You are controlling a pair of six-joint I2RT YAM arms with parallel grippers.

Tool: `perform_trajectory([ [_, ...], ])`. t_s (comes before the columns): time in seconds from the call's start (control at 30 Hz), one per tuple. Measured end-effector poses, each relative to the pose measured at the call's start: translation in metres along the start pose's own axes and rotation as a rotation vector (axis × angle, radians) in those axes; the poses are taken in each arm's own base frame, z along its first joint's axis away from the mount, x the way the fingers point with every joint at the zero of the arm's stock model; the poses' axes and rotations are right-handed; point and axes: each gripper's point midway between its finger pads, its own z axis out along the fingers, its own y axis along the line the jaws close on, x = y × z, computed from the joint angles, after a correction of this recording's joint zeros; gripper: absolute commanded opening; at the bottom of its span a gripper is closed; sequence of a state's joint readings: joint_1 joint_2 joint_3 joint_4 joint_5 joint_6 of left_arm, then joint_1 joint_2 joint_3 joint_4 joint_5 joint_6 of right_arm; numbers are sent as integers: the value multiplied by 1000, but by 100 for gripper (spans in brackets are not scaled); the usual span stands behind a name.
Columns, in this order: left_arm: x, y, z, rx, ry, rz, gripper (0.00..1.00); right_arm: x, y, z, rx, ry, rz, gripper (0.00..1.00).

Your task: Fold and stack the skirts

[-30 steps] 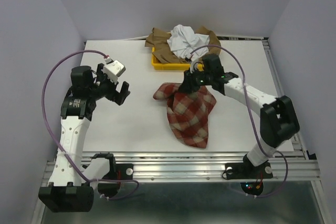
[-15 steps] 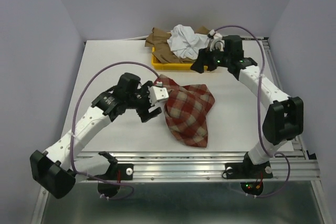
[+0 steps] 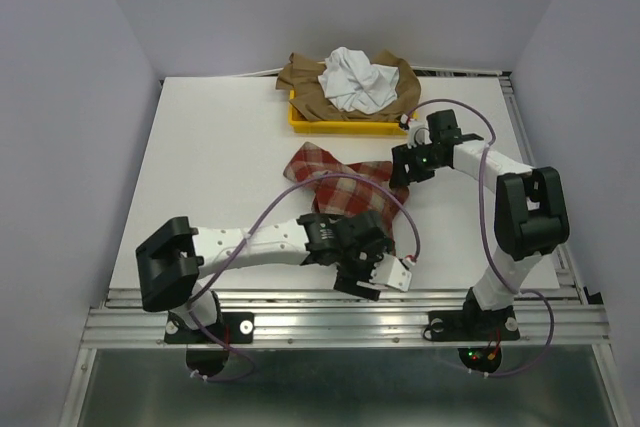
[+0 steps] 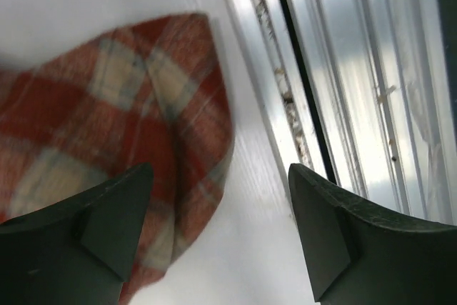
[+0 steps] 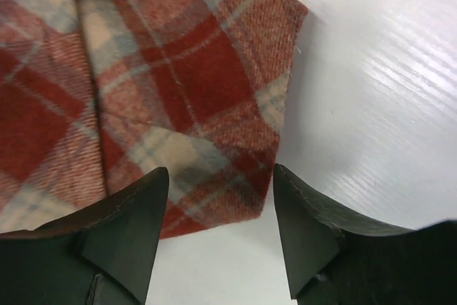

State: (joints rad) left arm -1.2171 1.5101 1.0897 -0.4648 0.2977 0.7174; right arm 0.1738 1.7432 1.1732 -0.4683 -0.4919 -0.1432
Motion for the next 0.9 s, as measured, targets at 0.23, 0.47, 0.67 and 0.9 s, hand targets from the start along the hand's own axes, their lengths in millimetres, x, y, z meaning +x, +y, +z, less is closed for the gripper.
perform_trajectory([
  [0.23,-45,-1,56,57,-9,49,74,23,-12,27,-11,79,43,46],
  [0.47,-36,22,93,2,39,-1,65,24,-13,30,-18,78,46,42],
  [0.67,-23,39,98,-33,55,-59,60,26,-13,32,-21,79,47,41],
  [0.9,-16,54,94,-30,28,-112,61,26,-13,32,-22,77,46,41],
])
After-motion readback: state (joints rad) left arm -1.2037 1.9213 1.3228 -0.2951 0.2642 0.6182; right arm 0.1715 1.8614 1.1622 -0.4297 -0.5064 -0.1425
